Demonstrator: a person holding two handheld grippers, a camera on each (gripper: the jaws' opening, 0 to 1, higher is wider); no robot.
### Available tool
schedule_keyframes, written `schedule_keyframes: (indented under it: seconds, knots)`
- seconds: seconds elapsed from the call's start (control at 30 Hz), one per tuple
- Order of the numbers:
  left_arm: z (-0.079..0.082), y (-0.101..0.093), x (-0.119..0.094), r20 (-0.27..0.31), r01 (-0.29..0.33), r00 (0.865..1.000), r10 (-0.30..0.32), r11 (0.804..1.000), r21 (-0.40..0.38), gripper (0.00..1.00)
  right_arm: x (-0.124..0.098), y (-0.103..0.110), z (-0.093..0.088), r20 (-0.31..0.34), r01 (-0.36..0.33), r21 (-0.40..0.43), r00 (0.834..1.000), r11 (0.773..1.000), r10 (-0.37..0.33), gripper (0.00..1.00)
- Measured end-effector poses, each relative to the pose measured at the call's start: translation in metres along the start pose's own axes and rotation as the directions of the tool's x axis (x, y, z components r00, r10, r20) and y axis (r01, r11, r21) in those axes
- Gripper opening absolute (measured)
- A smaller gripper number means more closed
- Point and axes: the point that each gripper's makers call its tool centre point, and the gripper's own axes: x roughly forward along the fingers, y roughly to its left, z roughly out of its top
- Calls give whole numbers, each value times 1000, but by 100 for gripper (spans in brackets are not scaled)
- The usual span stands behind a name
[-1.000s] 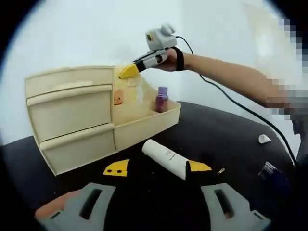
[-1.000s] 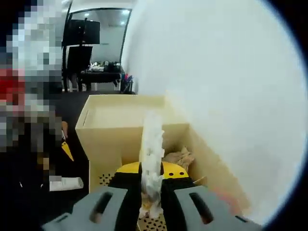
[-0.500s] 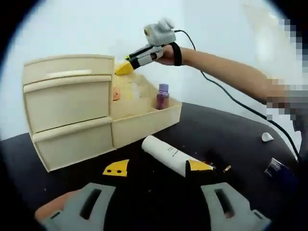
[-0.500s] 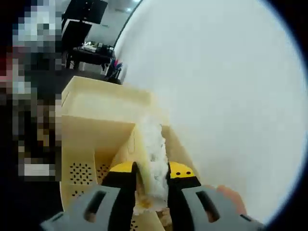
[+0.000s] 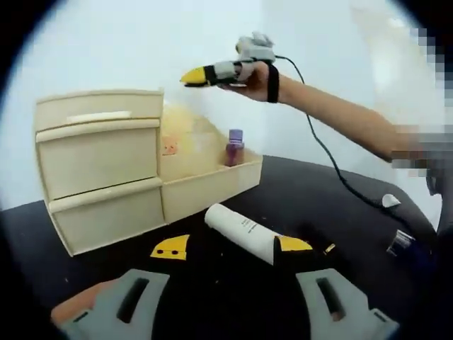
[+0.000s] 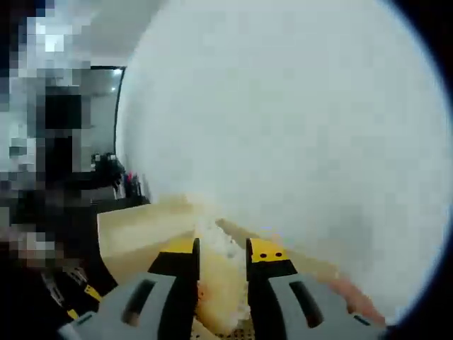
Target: Open the drawer, pick up the cosmetic bottles from the table one by one, place them into the drawer, release the gripper, close the drawer, and move the gripper away
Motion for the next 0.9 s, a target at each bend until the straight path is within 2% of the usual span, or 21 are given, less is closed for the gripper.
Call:
schedule_keyframes:
  seconds: [0.03,0.07,0.2,0.23,0.27,0.3,0.37,0.4,0.57,0.63,0.73,0.8,0.83,0.9]
  knots:
    - [2,0,-1,13,6,1000,-6,1000,-11,40,-2,1,-10,-36,-12,14,999,1000,12,23]
    - [3,0,-2,17,9,1000,-8,1000,-17,40,-1,-5,-18,-75,12,40,997,999,-9,23]
    - [3,-2,-1,19,17,1000,-16,1000,-22,40,2,-13,-42,-141,66,33,988,997,-61,23]
    - [2,-3,-1,15,17,1000,-17,1000,-19,40,2,-17,-50,-177,90,56,981,994,-78,23]
    - [2,-3,-1,13,18,1000,-18,1000,-17,40,5,-14,-53,-192,74,67,980,995,-60,23]
    - [1,-4,0,10,21,1000,-21,1000,-16,40,7,-16,-60,-223,100,111,972,989,-73,24]
    - [1,-4,0,9,22,1000,-22,1000,-13,40,10,-16,-64,-242,101,107,967,989,-73,24]
    - [1,-4,1,7,23,1000,-23,1000,-13,40,12,-20,-64,-255,129,111,962,985,-97,25]
    - [-1,-5,1,3,26,1000,-25,1000,-11,40,22,-32,-72,-305,158,104,945,982,-120,26]
    - [-1,-5,1,1,26,1000,-26,1000,-7,40,29,-40,-71,-313,170,87,940,982,-135,25]
    - [-2,-5,1,-1,26,1000,-26,1000,-4,40,30,-30,-79,-327,175,44,933,984,-151,24]
    - [-2,-5,1,1,25,1000,-25,1000,-5,40,34,-20,-81,-335,152,29,933,988,-133,21]
    - [-2,-5,1,1,26,1000,-26,1000,-6,40,36,-17,-80,-327,137,1,936,991,-129,20]
    - [-2,-5,1,-1,25,1000,-25,1000,-3,39,38,-14,-81,-332,135,-107,929,985,-163,16]
